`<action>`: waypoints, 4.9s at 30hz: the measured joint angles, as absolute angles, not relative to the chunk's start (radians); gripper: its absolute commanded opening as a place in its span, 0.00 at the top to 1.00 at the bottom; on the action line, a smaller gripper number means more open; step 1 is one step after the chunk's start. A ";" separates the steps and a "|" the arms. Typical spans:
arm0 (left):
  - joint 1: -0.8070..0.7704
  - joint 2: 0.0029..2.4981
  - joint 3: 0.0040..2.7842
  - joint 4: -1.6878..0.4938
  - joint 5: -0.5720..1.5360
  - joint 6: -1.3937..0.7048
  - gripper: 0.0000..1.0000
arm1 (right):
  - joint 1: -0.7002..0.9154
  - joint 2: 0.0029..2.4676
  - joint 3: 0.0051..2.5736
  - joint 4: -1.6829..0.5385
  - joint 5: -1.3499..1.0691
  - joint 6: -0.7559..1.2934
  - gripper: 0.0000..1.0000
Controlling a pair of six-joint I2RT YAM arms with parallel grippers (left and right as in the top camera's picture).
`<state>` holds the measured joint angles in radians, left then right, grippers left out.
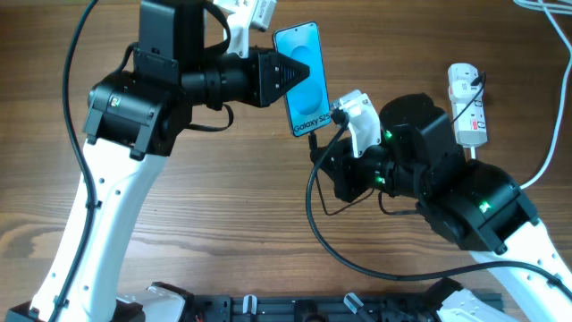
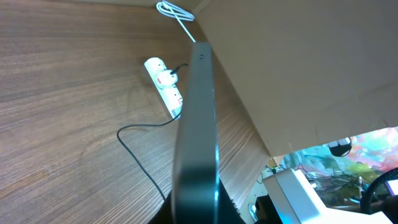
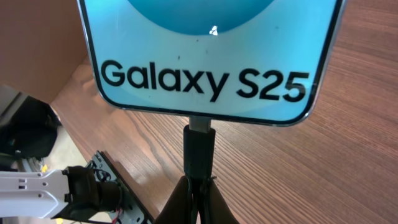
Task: Plug charger to phone and switch on socket
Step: 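Bring the plug up to the phone's bottom port and insert it, then push the plug into the port while the left gripper holds the phone, then open the right gripper and withdraw it from the plug, then lower the phone flat onto the table with the left gripper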
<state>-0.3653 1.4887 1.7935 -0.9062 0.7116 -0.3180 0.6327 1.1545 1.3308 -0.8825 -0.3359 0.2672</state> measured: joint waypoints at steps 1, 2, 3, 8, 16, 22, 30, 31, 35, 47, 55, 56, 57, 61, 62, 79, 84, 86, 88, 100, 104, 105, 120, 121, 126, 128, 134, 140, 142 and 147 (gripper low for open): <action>-0.365 1.489 1.794 -0.905 0.710 -0.318 0.96 | 0.633 1.155 1.331 -0.883 -0.336 0.267 0.96; -0.365 1.489 1.794 -0.904 0.708 -0.316 0.96 | 0.633 1.155 1.331 -0.883 -0.336 0.267 0.96; -0.365 1.489 1.794 -0.904 0.708 -0.315 0.96 | 0.633 1.155 1.331 -0.882 -0.336 0.267 0.96; -0.365 1.489 1.794 -0.904 0.708 -0.315 0.96 | 0.633 1.155 1.331 -0.873 -0.336 0.267 0.96; -0.365 1.489 1.794 -0.904 0.705 -0.315 0.96 | 0.633 1.155 1.331 -0.866 -0.336 0.266 0.96; -0.365 1.489 1.794 -0.904 0.705 -0.315 0.96 | 0.633 1.150 1.331 -0.866 -0.336 0.266 0.96; -0.365 1.489 1.794 -0.903 0.706 -0.315 0.96 | 0.633 1.145 1.331 -0.867 -0.332 0.263 0.96; -0.365 1.489 1.794 -0.903 0.706 -0.315 0.96 | 0.633 1.145 1.331 -0.867 -0.332 0.263 0.96; -0.365 1.489 1.794 -0.904 0.712 -0.319 0.96 | 0.633 1.145 1.331 -0.875 -0.328 0.263 0.96; -0.365 1.489 1.794 -0.904 0.728 -0.319 0.96 | 0.633 1.145 1.331 -0.873 -0.328 0.263 0.96; -0.364 1.489 1.794 -0.900 0.731 -0.319 0.96 | 0.633 1.145 1.331 -0.859 -0.328 0.264 0.96; -0.364 1.489 1.794 -0.900 0.731 -0.319 0.96 | 0.633 1.145 1.331 -0.858 -0.328 0.264 0.96; -0.364 1.489 1.794 -0.900 0.731 -0.319 0.96 | 0.633 1.145 1.331 -0.857 -0.328 0.264 0.96; -0.362 1.489 1.794 -0.900 0.731 -0.319 0.96 | 0.633 1.145 1.331 -0.849 -0.328 0.264 0.96; -0.360 1.489 1.794 -0.899 0.731 -0.319 0.96 | 0.633 1.145 1.331 -0.845 -0.327 0.264 0.96; -0.358 1.489 1.797 -0.915 0.731 -0.319 0.96 | 0.637 1.142 1.330 -0.762 -0.265 0.267 0.53; -0.358 1.490 1.797 -0.916 0.714 -0.326 0.96 | 0.637 1.140 1.330 -0.790 -0.264 0.274 0.05; -0.358 1.490 1.797 -0.917 0.697 -0.335 0.96 | 0.637 1.140 1.330 -0.811 -0.264 0.279 0.01; -0.358 1.490 1.796 -0.918 0.677 -0.340 0.96 | 0.637 1.140 1.330 -0.834 -0.265 0.287 0.00; -0.349 1.499 1.796 -0.995 0.543 -0.380 0.96 | 0.637 1.140 1.330 -0.906 -0.197 0.383 0.00; -0.288 1.544 1.796 -1.044 0.531 -0.388 0.96 | 0.627 1.140 1.330 -0.947 -0.114 0.456 0.00; -0.278 1.556 1.796 -1.049 0.531 -0.388 0.96 | 0.617 1.140 1.330 -0.952 -0.100 0.466 0.00; -0.251 1.836 1.796 -1.162 0.627 -0.331 0.96 | 0.110 1.156 1.330 -1.105 0.024 0.495 0.00; -0.253 1.856 1.796 -1.164 0.642 -0.318 0.96 | 0.089 1.168 1.330 -1.111 0.025 0.492 0.00; -0.295 1.943 1.796 -1.159 0.674 -0.284 0.96 | 0.058 1.265 1.330 -1.122 -0.007 0.463 0.00; -0.316 1.977 1.796 -1.154 0.680 -0.268 0.96 | 0.058 1.293 1.330 -1.122 -0.020 0.459 0.00; -0.374 2.073 1.795 -1.100 0.683 -0.249 0.96 | 0.058 1.332 1.330 -1.129 -0.082 0.458 0.00; -0.393 2.167 1.795 -1.030 0.683 -0.257 0.96 | 0.058 1.332 1.330 -1.134 -0.183 0.437 0.00; -0.398 2.189 1.794 -0.979 0.683 -0.260 0.96 | 0.058 1.332 1.330 -1.146 -0.206 0.432 0.00; -0.397 2.197 1.794 -0.926 0.683 -0.264 0.96 | 0.058 1.332 1.330 -1.139 -0.263 0.434 0.00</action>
